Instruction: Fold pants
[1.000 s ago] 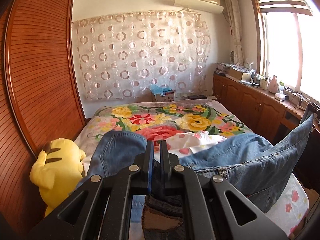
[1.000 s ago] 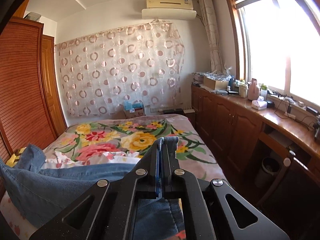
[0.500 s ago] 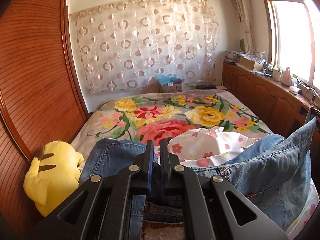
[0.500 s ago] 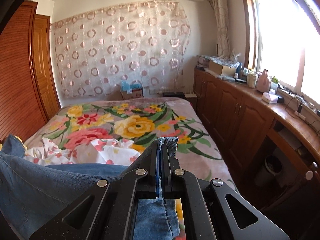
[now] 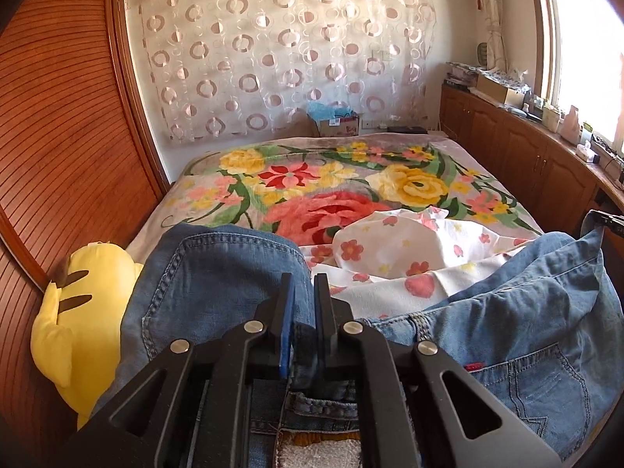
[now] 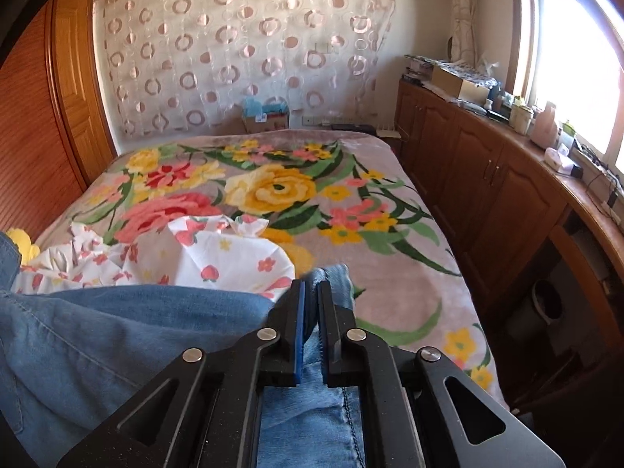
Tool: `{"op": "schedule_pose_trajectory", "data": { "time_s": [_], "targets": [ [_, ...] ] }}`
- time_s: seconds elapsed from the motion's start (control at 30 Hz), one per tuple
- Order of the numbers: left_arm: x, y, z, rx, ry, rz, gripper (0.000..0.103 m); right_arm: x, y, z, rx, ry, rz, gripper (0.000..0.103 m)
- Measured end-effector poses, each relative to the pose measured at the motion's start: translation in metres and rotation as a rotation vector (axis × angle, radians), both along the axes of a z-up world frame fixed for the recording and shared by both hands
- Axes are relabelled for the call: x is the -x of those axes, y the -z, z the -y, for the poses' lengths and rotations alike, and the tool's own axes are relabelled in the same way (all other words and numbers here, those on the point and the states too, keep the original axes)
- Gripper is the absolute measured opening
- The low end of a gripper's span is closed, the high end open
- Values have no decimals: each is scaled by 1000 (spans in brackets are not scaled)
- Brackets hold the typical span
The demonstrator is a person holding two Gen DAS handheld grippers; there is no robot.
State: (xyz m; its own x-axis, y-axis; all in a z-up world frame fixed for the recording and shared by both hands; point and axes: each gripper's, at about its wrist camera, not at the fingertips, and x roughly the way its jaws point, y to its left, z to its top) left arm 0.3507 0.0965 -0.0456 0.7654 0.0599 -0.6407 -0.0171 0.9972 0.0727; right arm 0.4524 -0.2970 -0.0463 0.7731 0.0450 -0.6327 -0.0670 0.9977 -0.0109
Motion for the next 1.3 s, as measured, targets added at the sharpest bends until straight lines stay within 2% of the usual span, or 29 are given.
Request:
{"op": "schedule_pose_trajectory", "data": {
  "time_s": [0.13, 0.17, 0.23, 0.3, 0.33, 0.37, 0.57, 0.67, 0.87, 1.13, 1.2, 1.23, 1.27, 1.3],
  "targets": [
    [6, -5, 0, 9, 24, 3, 48, 10, -8, -6, -11, -57, 8, 32],
    [8, -7, 0, 14, 33, 7, 48, 12, -11, -8, -8, -72, 13, 37],
    [12, -8, 4, 15, 40, 3, 52, 19, -14, -12, -1, -100, 20, 40],
    [17, -10, 7, 30, 60, 4, 64, 27, -16, -15, 3, -123, 22, 41],
    [20, -10, 10, 42, 78, 2, 77, 31, -16, -17, 8, -130, 26, 41],
    [23, -9, 15, 56, 99, 0, 82, 34, -17, -17, 12, -133, 33, 41],
    [38, 0, 44, 82, 186, -26, 82, 50, -18, -9, 3, -108, 83, 53],
    [45, 8, 60, 71, 224, -39, 82, 57, -17, -4, -37, -128, 87, 53],
    [55, 16, 76, 88, 260, -62, 82, 60, 0, -21, -41, -252, 25, 53],
    [61, 26, 83, 94, 270, -91, 82, 51, 34, -36, 16, -336, -135, 53],
    [62, 26, 83, 90, 271, -95, 82, 49, 42, -35, 35, -329, -168, 42],
    [63, 27, 82, 90, 270, -95, 82, 46, 44, -36, 45, -324, -184, 26],
    [64, 27, 82, 92, 269, -94, 82, 45, 46, -37, 64, -317, -190, 7],
    [64, 26, 82, 93, 268, -93, 82, 46, 44, -38, 80, -324, -177, 2]
  ]
}}
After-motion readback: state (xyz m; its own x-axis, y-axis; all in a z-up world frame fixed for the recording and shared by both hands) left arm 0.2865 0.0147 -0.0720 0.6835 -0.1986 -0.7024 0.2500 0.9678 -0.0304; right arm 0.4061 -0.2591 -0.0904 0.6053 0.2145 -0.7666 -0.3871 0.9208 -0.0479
